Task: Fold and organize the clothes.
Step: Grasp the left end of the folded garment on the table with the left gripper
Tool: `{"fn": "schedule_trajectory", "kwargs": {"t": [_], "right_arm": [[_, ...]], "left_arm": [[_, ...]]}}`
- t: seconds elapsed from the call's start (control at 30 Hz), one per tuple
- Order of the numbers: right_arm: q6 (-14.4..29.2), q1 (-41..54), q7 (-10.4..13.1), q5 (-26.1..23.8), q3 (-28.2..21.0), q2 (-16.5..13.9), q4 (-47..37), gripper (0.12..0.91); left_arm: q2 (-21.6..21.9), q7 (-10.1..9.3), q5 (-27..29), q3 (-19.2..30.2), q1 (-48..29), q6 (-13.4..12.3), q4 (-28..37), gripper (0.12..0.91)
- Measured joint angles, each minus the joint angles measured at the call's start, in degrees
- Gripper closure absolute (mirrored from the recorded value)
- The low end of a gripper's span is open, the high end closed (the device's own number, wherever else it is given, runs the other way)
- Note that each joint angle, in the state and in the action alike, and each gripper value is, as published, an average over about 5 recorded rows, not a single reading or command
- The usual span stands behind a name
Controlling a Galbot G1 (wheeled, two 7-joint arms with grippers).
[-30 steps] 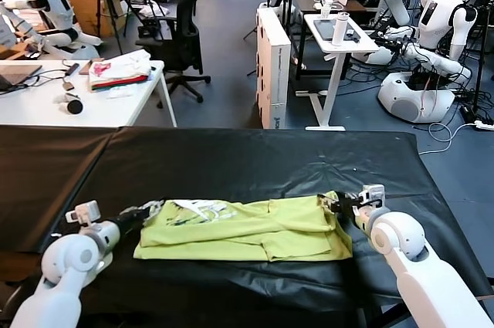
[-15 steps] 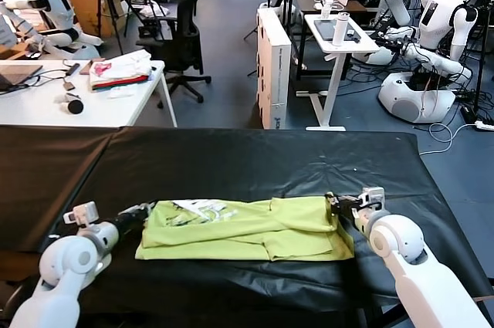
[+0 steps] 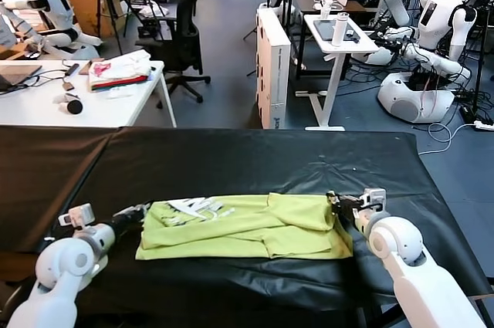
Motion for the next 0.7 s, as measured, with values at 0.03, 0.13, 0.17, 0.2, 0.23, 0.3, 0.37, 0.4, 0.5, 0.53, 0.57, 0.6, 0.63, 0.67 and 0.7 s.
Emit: {"fn": "schedule_trajectory", "kwargs": {"t": [0.03,0.13,0.17,0.2,0.23,0.3,0.37,0.4,0.5,0.53,0.57,0.6,0.63,0.67,0.7], "right_arm": [[1.2,-0.3,-0.3,0.1,0.2,-0.3,0.4,0.445],[5.1,-1.3,-1.7,0.2,0.8,-1.1,1.7,0.261],[6.6,-1.8,-2.3,0.2,1.1,-1.4,2.2,0.218],[8.1,-2.3,-3.0,0.2,1.4,-1.7,2.7,0.175],[9.7,-3.0,-3.7,0.1,1.7,-2.1,3.4,0.149],[13.0,-4.5,-5.2,-0.4,2.4,-2.9,4.8,0.128],[16.9,-6.7,-6.8,-1.7,3.4,-3.8,6.5,0.121],[19.0,-7.9,-7.6,-2.6,4.0,-4.1,7.4,0.120],[26.2,-12.6,-9.7,-5.9,6.4,-4.6,10.0,0.118],[28.7,-14.5,-10.2,-7.0,7.4,-4.6,10.8,0.118],[31.2,-16.5,-10.8,-8.1,8.4,-4.4,11.6,0.118],[33.6,-18.7,-11.3,-9.1,9.5,-4.2,12.4,0.118],[35.8,-20.8,-11.9,-10.0,10.6,-3.9,13.2,0.118],[37.9,-22.9,-12.4,-10.7,11.7,-3.5,14.0,0.118],[39.9,-25.1,-12.8,-11.3,12.8,-3.1,14.7,0.118]], "left_arm": [[0.2,-0.05,-0.1,-0.2,0.0,0.0,-0.1,0.574],[1.0,-0.20,-0.6,-0.9,0.3,0.0,-0.2,0.385],[1.3,-0.29,-1.0,-1.1,0.4,0.2,-0.3,0.328],[1.7,-0.41,-1.7,-1.4,0.6,0.4,-0.4,0.262],[2.1,-0.54,-2.8,-1.7,0.9,0.8,-0.6,0.215],[3.4,-0.69,-5.6,-2.4,1.8,1.9,-1.2,0.151],[5.2,-0.66,-9.3,-3.3,3.2,2.6,-2.0,0.132],[6.3,-0.62,-11.2,-3.8,4.0,2.8,-2.4,0.127],[9.4,-0.43,-16.7,-5.5,6.7,2.8,-3.7,0.124],[10.2,-0.18,-18.0,-6.0,7.6,2.8,-4.1,0.123],[10.9,0.13,-19.0,-6.5,8.5,2.8,-4.4,0.123],[11.4,0.54,-19.6,-6.9,9.4,2.8,-4.7,0.123],[11.8,1.07,-20.0,-7.2,10.1,2.8,-4.8,0.123],[12.1,1.65,-20.2,-7.5,10.9,2.9,-4.9,0.123],[12.3,2.27,-20.2,-7.6,11.5,2.9,-4.9,0.123]]}}
